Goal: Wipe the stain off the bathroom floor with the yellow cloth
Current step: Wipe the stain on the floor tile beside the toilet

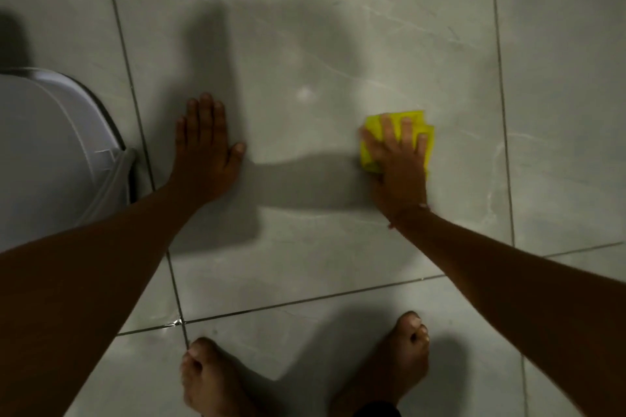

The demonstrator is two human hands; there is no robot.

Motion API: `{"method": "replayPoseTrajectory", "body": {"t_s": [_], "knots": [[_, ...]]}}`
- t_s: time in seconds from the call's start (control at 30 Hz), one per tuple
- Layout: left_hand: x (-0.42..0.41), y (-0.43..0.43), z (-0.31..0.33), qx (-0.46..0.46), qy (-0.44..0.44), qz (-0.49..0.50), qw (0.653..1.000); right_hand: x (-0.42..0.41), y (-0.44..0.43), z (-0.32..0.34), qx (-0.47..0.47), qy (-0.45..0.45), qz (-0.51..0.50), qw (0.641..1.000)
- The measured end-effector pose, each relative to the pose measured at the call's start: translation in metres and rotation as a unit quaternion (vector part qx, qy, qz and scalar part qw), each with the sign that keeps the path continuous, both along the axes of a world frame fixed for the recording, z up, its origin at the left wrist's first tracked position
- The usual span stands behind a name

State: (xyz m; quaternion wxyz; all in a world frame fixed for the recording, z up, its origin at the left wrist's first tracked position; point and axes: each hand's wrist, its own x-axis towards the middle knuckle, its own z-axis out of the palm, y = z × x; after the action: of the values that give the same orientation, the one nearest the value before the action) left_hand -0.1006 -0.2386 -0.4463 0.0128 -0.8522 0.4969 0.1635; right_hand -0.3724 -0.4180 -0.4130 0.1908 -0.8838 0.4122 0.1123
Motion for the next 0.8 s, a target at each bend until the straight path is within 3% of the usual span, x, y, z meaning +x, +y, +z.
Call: {"method": "replayPoseTrajectory", "body": {"t_s": [0.07,0.1,0.13,0.2,0.23,0.27,0.3,0.37,0.43,0.47,0.5,0.57,0.63,0.67,0.7,0.73,0.8], "knots": [[0.0,-0.001,0.0,0.005,0.003,-0.001,1.0,-0.02,-0.012,0.004,0.017,-0.012,0.211,0.977],[0.001,-0.002,0.001,0.007,0.005,0.003,1.0,-0.03,-0.028,0.004,0.012,-0.01,0.241,0.97],[0.001,-0.002,0.002,0.008,0.006,0.005,1.0,-0.032,-0.045,0.003,0.005,-0.006,0.2,0.98],[0.001,-0.002,0.002,0.015,0.011,0.003,1.0,-0.017,-0.068,0.001,0.002,-0.002,-0.033,0.999],[0.0,-0.002,0.001,0.019,0.012,0.002,1.0,0.003,-0.066,0.001,-0.002,0.003,-0.143,0.99],[0.001,-0.002,0.001,0.022,0.012,0.003,1.0,0.024,-0.056,0.002,-0.011,0.013,-0.192,0.981],[0.001,-0.002,0.002,0.025,0.012,0.005,1.0,0.039,-0.041,0.004,-0.019,0.015,-0.17,0.985],[0.001,-0.002,0.002,0.025,0.008,0.006,1.0,0.034,-0.007,0.002,-0.009,-0.012,0.046,0.999],[0.0,-0.003,0.004,0.026,0.007,0.005,1.0,-0.004,0.006,0.011,0.018,-0.026,0.245,0.969],[0.0,-0.004,0.004,0.027,0.01,0.007,1.0,-0.024,-0.003,0.014,0.027,-0.03,0.266,0.963],[-0.001,-0.003,0.005,0.029,0.014,0.009,0.999,-0.037,-0.017,0.014,0.027,-0.031,0.228,0.973],[-0.001,-0.003,0.003,0.028,0.015,0.009,0.999,-0.033,-0.047,0.01,0.015,-0.008,0.041,0.999],[0.0,-0.004,0.002,0.022,0.012,0.007,1.0,0.004,-0.069,0.003,0.001,0.003,-0.147,0.989],[0.0,-0.003,0.002,0.022,0.013,0.009,1.0,0.026,-0.07,0.004,-0.001,0.012,-0.191,0.982],[0.0,-0.003,0.003,0.024,0.015,0.01,1.0,0.042,-0.062,0.005,-0.009,0.022,-0.177,0.984],[0.001,-0.003,0.003,0.028,0.017,0.008,0.999,0.047,-0.049,0.002,-0.026,0.012,-0.096,0.995],[0.0,-0.004,0.005,0.029,0.02,0.008,0.999,0.027,-0.017,0.007,-0.007,-0.021,0.14,0.99]]}}
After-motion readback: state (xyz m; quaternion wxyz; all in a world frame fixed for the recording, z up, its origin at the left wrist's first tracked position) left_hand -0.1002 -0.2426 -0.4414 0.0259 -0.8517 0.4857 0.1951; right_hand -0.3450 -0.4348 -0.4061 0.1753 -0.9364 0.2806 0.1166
